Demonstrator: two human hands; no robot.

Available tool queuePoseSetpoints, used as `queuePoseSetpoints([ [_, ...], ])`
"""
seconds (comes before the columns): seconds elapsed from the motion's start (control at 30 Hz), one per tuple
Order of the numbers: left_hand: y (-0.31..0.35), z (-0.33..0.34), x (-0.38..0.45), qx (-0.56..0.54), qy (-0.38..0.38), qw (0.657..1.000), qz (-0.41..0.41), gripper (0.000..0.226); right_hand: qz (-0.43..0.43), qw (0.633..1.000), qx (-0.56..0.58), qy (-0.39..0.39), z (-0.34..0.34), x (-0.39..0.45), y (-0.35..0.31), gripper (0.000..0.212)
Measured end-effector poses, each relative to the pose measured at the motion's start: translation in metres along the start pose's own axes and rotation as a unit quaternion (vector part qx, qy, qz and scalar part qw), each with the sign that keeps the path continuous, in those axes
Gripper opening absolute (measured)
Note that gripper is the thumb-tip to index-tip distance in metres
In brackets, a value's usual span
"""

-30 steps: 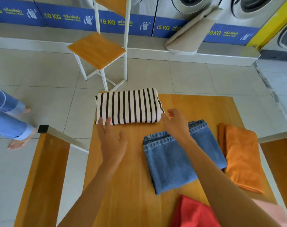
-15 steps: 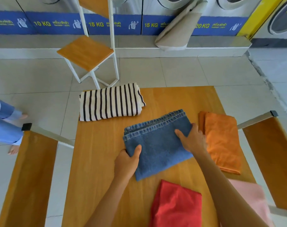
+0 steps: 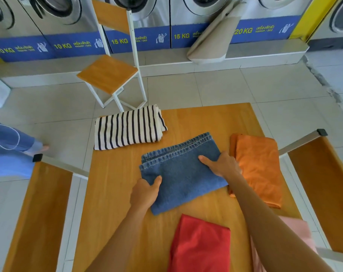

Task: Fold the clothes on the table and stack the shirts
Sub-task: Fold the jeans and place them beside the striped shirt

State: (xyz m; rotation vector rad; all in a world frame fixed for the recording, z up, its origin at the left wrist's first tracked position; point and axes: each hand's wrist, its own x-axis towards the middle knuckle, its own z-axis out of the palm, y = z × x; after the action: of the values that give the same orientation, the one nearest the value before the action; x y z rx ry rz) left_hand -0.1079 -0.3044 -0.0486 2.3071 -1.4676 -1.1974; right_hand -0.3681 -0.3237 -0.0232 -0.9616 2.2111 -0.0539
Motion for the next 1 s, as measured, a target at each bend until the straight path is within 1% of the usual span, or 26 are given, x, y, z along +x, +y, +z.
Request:
queuePoseSetpoints([
  [0.1, -0.001, 0.005, -0.002, 0.002, 0.024, 0.999, 0.033, 0.059, -0.013, 1.000, 0.007, -0.011, -0.002, 0.004, 0.003, 0.090],
  [0.2, -0.006, 0.009, -0.003, 0.023, 0.053, 0.997, 0.053, 0.068, -0.021, 0.999, 0.022, -0.033, -0.004, 0.009, 0.007, 0.092],
  [0.3, -0.006, 0.011, 0.000, 0.032, 0.056, 0.996, 0.060, 0.073, -0.029, 0.998, 0.027, -0.040, -0.004, 0.010, 0.008, 0.096],
  [0.4, -0.005, 0.011, 0.000, 0.034, 0.049, 0.997, 0.051, 0.074, -0.030, 0.999, 0.028, -0.027, 0.000, 0.008, 0.011, 0.101],
  [0.53, -0.005, 0.010, -0.003, 0.023, 0.038, 0.998, 0.040, 0.076, -0.033, 0.998, 0.043, 0.013, 0.007, 0.000, 0.012, 0.088],
  [0.63, -0.003, 0.009, -0.004, 0.009, 0.027, 0.999, 0.024, 0.076, -0.033, 0.998, 0.047, 0.031, 0.010, -0.004, 0.013, 0.087],
  [0.7, -0.003, 0.008, -0.006, -0.008, 0.019, 1.000, 0.008, 0.071, -0.037, 0.998, 0.051, 0.020, 0.011, -0.005, 0.015, 0.084],
  [0.83, -0.007, 0.008, -0.008, -0.062, -0.019, 0.997, -0.037, 0.053, -0.072, 0.993, 0.093, -0.033, 0.005, -0.002, 0.023, 0.064],
  [0.87, -0.006, 0.007, -0.007, -0.090, -0.020, 0.995, -0.038, 0.044, -0.084, 0.990, 0.102, -0.039, 0.002, 0.000, 0.023, 0.061],
  [0.93, 0.004, 0.003, -0.005, -0.160, 0.006, 0.987, -0.015, 0.029, -0.101, 0.986, 0.131, -0.035, -0.008, 0.003, 0.020, 0.060],
  [1.0, 0.023, -0.003, -0.003, -0.207, 0.040, 0.977, 0.020, 0.028, -0.111, 0.979, 0.169, -0.009, -0.020, 0.006, 0.014, 0.061],
])
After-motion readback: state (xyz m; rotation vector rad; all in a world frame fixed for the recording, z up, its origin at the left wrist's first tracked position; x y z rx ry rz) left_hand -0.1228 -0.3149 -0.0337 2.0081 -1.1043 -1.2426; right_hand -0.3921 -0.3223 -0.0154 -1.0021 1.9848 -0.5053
